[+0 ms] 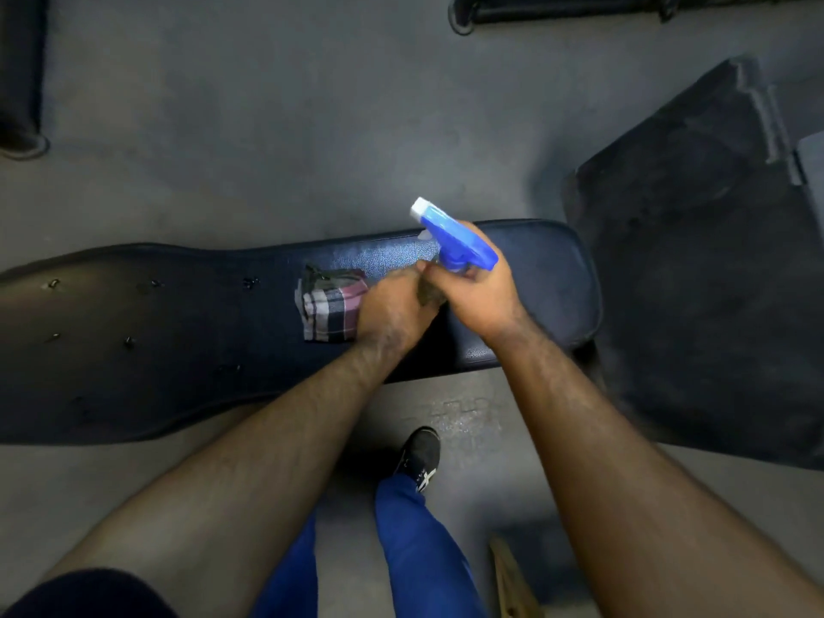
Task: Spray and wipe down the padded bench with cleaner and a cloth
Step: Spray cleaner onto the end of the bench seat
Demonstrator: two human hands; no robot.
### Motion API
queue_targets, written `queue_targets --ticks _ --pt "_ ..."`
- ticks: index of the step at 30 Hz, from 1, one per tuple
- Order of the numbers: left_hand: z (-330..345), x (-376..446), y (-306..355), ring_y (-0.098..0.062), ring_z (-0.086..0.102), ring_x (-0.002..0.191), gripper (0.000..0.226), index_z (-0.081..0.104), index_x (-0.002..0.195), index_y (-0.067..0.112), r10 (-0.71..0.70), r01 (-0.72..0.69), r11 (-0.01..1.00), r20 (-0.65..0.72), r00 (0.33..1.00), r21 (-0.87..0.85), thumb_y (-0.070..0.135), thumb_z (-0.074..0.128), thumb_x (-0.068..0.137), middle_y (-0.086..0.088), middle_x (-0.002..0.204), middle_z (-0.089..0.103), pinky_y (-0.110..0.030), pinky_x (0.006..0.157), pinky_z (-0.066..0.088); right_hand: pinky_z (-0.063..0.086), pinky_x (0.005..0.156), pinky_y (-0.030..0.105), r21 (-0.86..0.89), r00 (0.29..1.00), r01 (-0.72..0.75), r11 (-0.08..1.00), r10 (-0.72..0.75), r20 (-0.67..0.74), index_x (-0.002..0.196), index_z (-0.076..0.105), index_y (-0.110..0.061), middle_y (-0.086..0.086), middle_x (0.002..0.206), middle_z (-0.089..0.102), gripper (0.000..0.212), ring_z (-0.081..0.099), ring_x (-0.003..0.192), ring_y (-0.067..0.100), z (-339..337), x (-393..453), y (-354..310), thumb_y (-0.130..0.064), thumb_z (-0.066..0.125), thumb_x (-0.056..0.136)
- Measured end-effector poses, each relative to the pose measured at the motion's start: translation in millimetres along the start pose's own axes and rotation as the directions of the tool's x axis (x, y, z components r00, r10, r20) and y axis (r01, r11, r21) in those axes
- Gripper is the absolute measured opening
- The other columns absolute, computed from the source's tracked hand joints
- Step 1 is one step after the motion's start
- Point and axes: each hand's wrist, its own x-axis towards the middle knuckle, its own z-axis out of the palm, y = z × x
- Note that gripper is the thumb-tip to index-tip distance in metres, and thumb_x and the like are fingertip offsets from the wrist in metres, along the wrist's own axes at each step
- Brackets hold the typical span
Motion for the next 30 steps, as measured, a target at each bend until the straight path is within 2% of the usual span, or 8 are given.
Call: queue_targets --ticks 4,6,9,17,20,22,25,30 --pt "6.3 -1.7 -3.7 -0.028 0.063 0.094 0.029 0.064 0.1 0.015 -0.021 0.021 0.997 -0.007 1.0 -0.07 0.041 0.057 0.09 -0.007 0.101 0.068 -0.035 0.075 0.05 0.044 0.108 0.024 -0.045 0.995 -0.097 0.994 0.096 -0.022 0.143 0.05 -0.018 -0.002 0.138 0.06 0.089 0.058 0.124 0.008 -7.9 -8.5 10.5 -0.035 0.088 0.065" --pt "7.6 -3.1 -8.1 -0.026 0.062 0.096 0.029 0.063 0.1 0.014 -0.033 0.033 0.997 0.0 0.999 -0.07 0.04 0.06 0.086 -0.007 0.1 0.067 -0.034 0.077 0.048 0.037 0.11 0.017 -0.053 0.988 -0.149 0.987 0.145 -0.061 0.15 0.041 -0.017 -0.009 0.145 0.051 0.097 0.049 0.132 0.003 -11.7 -17.4 15.6 -0.029 0.09 0.067" --pt "4.6 -10.8 -13.9 -0.027 0.06 0.101 0.039 0.062 0.107 0.012 -0.06 0.06 0.996 -0.004 0.998 -0.062 0.043 0.067 0.085 -0.01 0.106 0.066 -0.034 0.081 0.046 0.037 0.116 0.03 -0.027 0.96 -0.226 0.974 0.218 -0.176 0.153 0.036 -0.022 -0.009 0.15 0.046 0.099 0.045 0.136 0.009 -14.3 -35.2 21.8 -0.034 0.087 0.068" --pt "2.7 -42.9 -57.5 -0.024 0.062 0.108 0.045 0.062 0.126 0.014 -0.176 0.176 0.981 0.004 0.984 -0.076 0.036 0.067 0.087 -0.005 0.118 0.067 -0.031 0.089 0.048 0.043 0.111 0.037 0.034 0.869 -0.406 0.913 0.397 -0.295 0.147 0.042 -0.02 0.006 0.138 0.053 0.076 0.054 0.123 0.018 24.6 -80.8 37.6 -0.022 0.08 0.082" --pt "-4.4 -53.6 -80.4 -0.019 0.062 0.091 0.024 0.066 0.109 0.015 -0.173 0.172 0.982 -0.003 0.985 -0.076 0.029 0.064 0.09 -0.002 0.102 0.068 -0.027 0.074 0.046 0.052 0.097 0.037 0.033 0.816 -0.483 0.875 0.463 -0.346 0.117 0.065 -0.021 -0.003 0.105 0.067 0.035 0.064 0.102 0.017 52.6 -87.8 41.3 -0.026 0.076 0.085" --pt "-12.7 -57.6 -99.4 -0.02 0.062 0.092 0.022 0.066 0.109 0.014 -0.158 0.154 0.983 -0.028 0.987 -0.097 0.024 0.063 0.09 -0.003 0.102 0.068 -0.03 0.078 0.049 0.054 0.084 0.033 -0.015 0.801 -0.506 0.862 0.464 -0.377 0.089 0.07 -0.022 -0.007 0.082 0.068 0.01 0.066 0.086 0.017 72.9 -88.8 39.4 -0.031 0.071 0.087" --pt "-26.0 -61.0 -132.3 -0.022 0.063 0.094 0.025 0.066 0.113 0.013 -0.141 0.132 0.983 -0.068 0.988 -0.126 0.022 0.063 0.09 -0.006 0.104 0.068 -0.036 0.085 0.052 0.058 0.079 0.034 -0.076 0.842 -0.465 0.882 0.414 -0.347 0.079 0.071 -0.022 -0.008 0.074 0.07 0.014 0.067 0.077 0.015 109.6 -84.1 36.5 -0.033 0.069 0.088" --pt "-46.0 -53.7 -201.9 -0.026 0.059 0.106 0.034 0.061 0.122 0.014 -0.138 0.137 0.99 -0.175 0.975 -0.016 0.027 0.059 0.091 -0.008 0.115 0.063 -0.04 0.091 0.05 0.057 0.086 0.036 -0.363 0.959 -0.275 0.89 0.227 -0.171 0.102 0.073 -0.023 -0.006 0.094 0.074 0.017 0.068 0.09 0.014 169.1 -63.4 36.3 -0.033 0.066 0.09"
